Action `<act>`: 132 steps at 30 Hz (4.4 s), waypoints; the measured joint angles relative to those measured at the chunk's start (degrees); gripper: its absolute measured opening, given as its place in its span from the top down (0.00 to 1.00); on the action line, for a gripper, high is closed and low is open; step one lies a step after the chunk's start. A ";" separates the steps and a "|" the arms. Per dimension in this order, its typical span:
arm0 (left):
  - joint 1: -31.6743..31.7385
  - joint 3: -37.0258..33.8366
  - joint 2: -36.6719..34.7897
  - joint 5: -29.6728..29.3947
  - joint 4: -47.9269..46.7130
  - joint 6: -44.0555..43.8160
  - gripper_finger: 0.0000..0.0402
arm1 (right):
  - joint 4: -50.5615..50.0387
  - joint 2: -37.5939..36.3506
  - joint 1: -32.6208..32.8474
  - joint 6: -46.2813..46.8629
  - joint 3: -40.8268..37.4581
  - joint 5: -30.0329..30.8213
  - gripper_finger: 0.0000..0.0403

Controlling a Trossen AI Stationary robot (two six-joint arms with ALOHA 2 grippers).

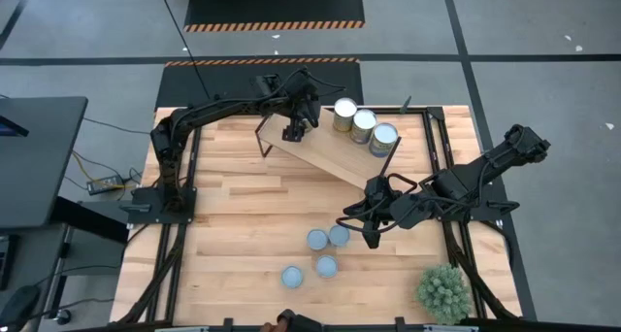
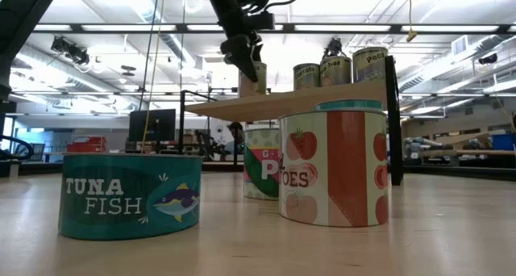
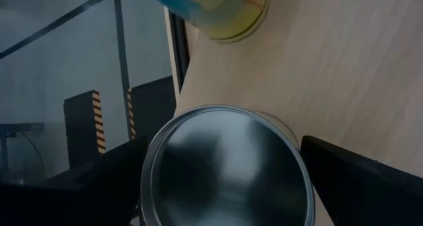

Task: Pick and place cans onto a shelf
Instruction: Put the canned oranges on the shelf

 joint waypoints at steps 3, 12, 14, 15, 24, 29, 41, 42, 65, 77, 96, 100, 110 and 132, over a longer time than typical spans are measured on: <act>-0.14 0.00 0.00 0.53 0.03 -0.27 0.03 | -0.02 0.00 0.00 -0.64 0.00 0.00 0.98; -0.76 0.04 0.00 -0.82 0.37 -0.38 0.03 | 0.00 0.00 0.00 -0.56 0.00 0.00 0.98; -1.01 0.09 -0.03 -0.21 -0.03 -0.38 0.03 | 0.05 0.00 0.00 -0.52 0.00 0.00 0.98; -1.10 0.09 -0.07 0.36 -0.07 -0.39 0.03 | 0.17 0.00 0.00 -0.52 0.00 0.00 0.98; -1.30 2.19 -0.11 4.20 -0.52 -1.84 0.03 | 1.34 0.00 0.00 -0.50 0.01 0.00 0.98; -1.28 2.67 -0.13 4.21 -1.39 -1.86 0.03 | 2.02 0.00 0.00 -0.50 0.02 0.23 0.98; -1.29 2.67 -0.11 4.23 -1.45 -2.34 0.03 | 2.19 0.00 0.00 -0.48 0.02 0.98 0.98; -1.30 2.67 -0.11 4.23 -1.42 -2.45 0.03 | 2.19 0.02 0.00 -0.48 0.02 0.98 0.98; -1.32 2.62 -4.83 2.61 -0.36 -3.55 0.03 | 2.07 0.04 0.00 -1.31 0.04 1.31 0.98; 1.29 2.62 -8.17 6.96 -6.34 -17.88 0.03 | 2.10 0.04 0.00 -1.21 0.04 2.02 0.98; 3.69 2.12 -8.12 10.73 -19.81 -27.09 0.05 | 2.19 0.04 0.02 -0.88 0.04 3.44 0.98; 2.58 2.09 -7.00 10.80 -18.50 -27.12 0.13 | 2.23 0.02 0.00 -1.00 0.04 4.66 0.98; 1.22 2.12 -2.47 11.37 -16.92 -32.32 0.43 | 3.17 0.02 0.02 -1.16 0.02 5.81 0.98; 0.86 2.12 0.22 10.61 -6.82 -34.87 0.52 | 5.19 0.02 0.02 -1.57 0.00 5.84 0.98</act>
